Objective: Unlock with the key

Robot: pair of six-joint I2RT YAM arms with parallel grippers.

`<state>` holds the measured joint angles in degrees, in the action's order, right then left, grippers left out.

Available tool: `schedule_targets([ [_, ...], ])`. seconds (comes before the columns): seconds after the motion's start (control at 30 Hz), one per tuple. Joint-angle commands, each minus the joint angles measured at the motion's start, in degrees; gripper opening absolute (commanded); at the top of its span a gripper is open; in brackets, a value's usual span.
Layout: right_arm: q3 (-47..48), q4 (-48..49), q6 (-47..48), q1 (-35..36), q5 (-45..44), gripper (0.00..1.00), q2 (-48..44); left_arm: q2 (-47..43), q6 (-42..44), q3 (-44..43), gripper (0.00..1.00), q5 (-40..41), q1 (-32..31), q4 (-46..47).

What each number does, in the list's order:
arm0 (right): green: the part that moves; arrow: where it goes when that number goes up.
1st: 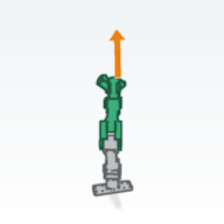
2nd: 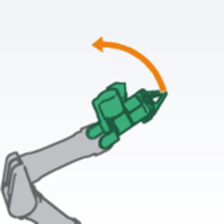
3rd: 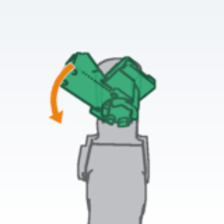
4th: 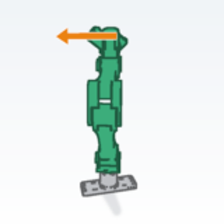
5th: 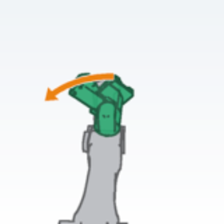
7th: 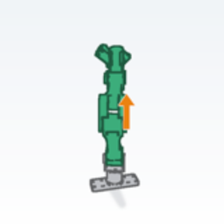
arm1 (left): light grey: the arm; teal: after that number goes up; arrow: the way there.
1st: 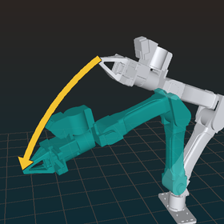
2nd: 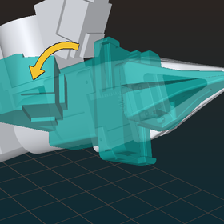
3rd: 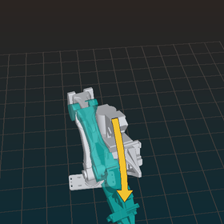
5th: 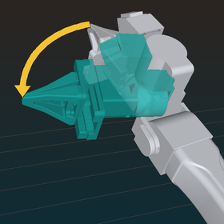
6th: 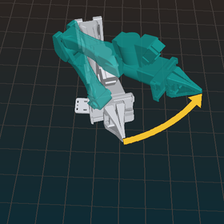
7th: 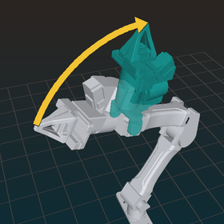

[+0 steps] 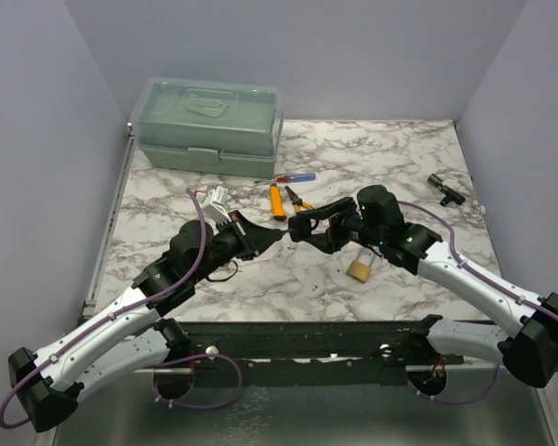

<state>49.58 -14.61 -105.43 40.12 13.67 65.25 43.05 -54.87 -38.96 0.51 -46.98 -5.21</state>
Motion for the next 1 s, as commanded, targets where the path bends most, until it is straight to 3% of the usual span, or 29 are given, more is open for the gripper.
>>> schedule_targets([
  [0.0, 1.5, 4.0, -0.1, 0.1, 3.3, 0.0, -0.3, 0.0, 0.6, 0.3, 0.0, 0.7, 0.0, 2.1],
  [0.97, 7.4, -9.4, 0.1, 0.2, 0.0, 0.0, 0.3, 4.9, 1.4, 0.1, 0.0, 4.6, -0.5, 3.1],
])
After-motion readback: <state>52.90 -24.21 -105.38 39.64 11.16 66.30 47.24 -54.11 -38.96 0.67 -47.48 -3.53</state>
